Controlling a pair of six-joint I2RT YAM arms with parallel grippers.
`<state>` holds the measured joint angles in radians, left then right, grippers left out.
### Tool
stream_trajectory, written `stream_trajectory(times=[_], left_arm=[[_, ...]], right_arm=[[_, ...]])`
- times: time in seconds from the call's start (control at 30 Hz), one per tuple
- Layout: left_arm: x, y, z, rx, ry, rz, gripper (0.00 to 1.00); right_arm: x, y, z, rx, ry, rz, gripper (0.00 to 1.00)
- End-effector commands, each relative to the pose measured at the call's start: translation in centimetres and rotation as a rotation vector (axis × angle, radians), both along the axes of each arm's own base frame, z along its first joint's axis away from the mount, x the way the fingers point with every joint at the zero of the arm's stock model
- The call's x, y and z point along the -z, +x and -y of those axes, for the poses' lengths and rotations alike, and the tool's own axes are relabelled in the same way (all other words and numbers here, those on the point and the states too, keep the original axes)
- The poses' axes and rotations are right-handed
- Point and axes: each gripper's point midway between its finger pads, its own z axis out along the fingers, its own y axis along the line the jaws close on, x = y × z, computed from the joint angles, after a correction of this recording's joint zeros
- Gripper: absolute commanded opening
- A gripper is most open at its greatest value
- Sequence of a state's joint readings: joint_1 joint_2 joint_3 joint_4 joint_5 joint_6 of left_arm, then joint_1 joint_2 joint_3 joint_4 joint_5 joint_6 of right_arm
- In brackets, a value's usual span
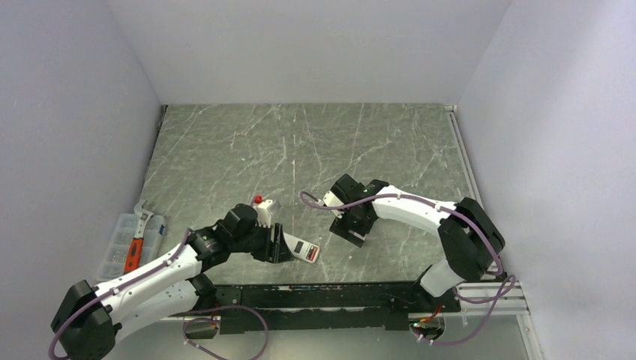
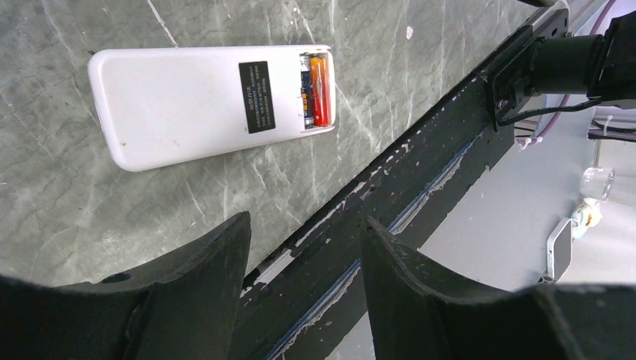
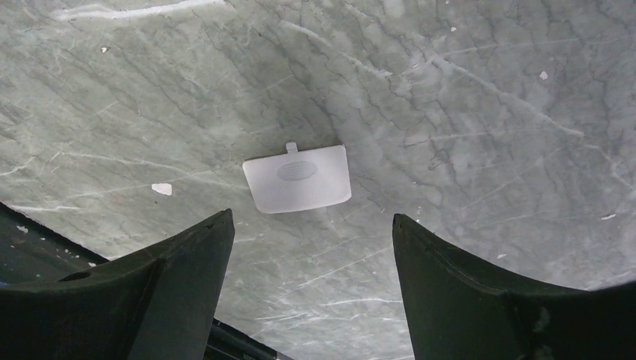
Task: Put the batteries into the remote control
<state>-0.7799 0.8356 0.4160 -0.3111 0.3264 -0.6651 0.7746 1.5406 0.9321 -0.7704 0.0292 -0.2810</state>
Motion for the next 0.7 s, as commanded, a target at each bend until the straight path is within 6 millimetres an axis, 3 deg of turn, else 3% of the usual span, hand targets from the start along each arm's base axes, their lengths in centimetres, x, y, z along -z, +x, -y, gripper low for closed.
stream_trajectory(times=[0.0,0.3,0.67], left_arm=[[-1.7,0.7,1.2,0.038,-0.04,0.044,0.61],[-1.7,0.8,1.3,0.04,-0.03,0.043,0.61],[-1.4,1.0,1.1,0.029,-0.016,0.039,0.61]], right_arm=[[-0.4,0.5,-0.7,-0.024,0.029,0.003,0.79],[1.5,-0.6,-0.7,-0.036,0.002,-0.086,0.76],[2.7,-0.5,-0.4,-0.032,-0.029,-0.098,0.72]])
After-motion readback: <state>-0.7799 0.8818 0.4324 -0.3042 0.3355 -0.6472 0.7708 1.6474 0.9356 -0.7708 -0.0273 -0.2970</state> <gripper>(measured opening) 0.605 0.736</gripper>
